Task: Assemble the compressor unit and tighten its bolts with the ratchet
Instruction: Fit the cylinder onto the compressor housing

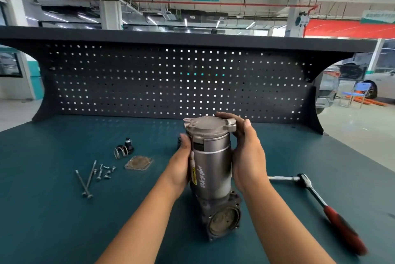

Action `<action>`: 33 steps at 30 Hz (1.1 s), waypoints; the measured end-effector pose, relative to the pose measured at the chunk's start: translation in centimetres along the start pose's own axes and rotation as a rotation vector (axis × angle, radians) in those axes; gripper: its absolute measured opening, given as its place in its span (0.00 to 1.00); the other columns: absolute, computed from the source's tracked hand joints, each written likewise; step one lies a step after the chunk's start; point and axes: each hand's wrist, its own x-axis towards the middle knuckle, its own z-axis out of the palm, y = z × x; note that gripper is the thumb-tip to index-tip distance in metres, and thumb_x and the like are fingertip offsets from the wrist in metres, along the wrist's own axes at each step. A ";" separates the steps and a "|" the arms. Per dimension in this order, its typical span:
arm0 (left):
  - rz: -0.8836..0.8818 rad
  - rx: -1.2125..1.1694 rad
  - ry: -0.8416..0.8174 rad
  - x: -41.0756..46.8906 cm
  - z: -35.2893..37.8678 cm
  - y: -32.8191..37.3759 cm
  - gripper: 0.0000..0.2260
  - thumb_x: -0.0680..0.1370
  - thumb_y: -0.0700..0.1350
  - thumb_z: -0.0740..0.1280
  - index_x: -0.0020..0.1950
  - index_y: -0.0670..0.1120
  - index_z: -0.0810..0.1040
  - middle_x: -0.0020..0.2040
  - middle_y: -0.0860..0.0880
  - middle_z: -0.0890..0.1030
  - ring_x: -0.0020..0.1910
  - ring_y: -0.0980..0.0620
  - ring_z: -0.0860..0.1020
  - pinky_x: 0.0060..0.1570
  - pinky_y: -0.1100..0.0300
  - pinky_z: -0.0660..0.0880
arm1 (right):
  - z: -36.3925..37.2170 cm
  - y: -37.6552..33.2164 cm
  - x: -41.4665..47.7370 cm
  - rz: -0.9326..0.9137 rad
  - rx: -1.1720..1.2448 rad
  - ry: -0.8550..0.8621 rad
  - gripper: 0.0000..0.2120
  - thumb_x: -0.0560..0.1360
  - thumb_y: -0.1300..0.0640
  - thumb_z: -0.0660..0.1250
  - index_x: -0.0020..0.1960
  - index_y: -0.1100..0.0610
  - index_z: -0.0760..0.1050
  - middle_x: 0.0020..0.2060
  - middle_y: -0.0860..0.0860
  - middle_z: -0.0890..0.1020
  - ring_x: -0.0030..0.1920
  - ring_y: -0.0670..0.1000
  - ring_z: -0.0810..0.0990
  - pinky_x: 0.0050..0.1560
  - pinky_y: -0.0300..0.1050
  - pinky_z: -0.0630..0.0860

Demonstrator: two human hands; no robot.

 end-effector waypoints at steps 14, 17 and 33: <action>0.057 0.138 -0.038 -0.9 0.1 -0.8 0.38 0.52 0.52 0.80 0.59 0.49 0.70 0.48 0.62 0.83 0.48 0.65 0.80 0.43 0.73 0.73 | -6.5 1.0 -4.2 0.157 -0.412 -0.096 0.08 0.78 0.61 0.62 0.47 0.55 0.80 0.41 0.49 0.85 0.44 0.47 0.83 0.44 0.39 0.77; 0.099 0.122 0.012 -1.3 0.6 -1.2 0.30 0.59 0.45 0.77 0.58 0.50 0.70 0.48 0.62 0.83 0.48 0.64 0.80 0.43 0.72 0.74 | -6.1 1.6 -5.1 0.144 -0.446 -0.199 0.09 0.74 0.60 0.69 0.52 0.50 0.78 0.46 0.46 0.84 0.47 0.45 0.82 0.44 0.34 0.76; -0.047 0.639 0.101 -4.5 -5.9 1.7 0.23 0.67 0.68 0.65 0.54 0.55 0.76 0.52 0.60 0.80 0.54 0.60 0.78 0.56 0.64 0.73 | -3.9 4.6 -4.9 0.117 -0.591 -0.208 0.29 0.62 0.56 0.79 0.56 0.41 0.69 0.51 0.39 0.80 0.49 0.33 0.78 0.48 0.37 0.73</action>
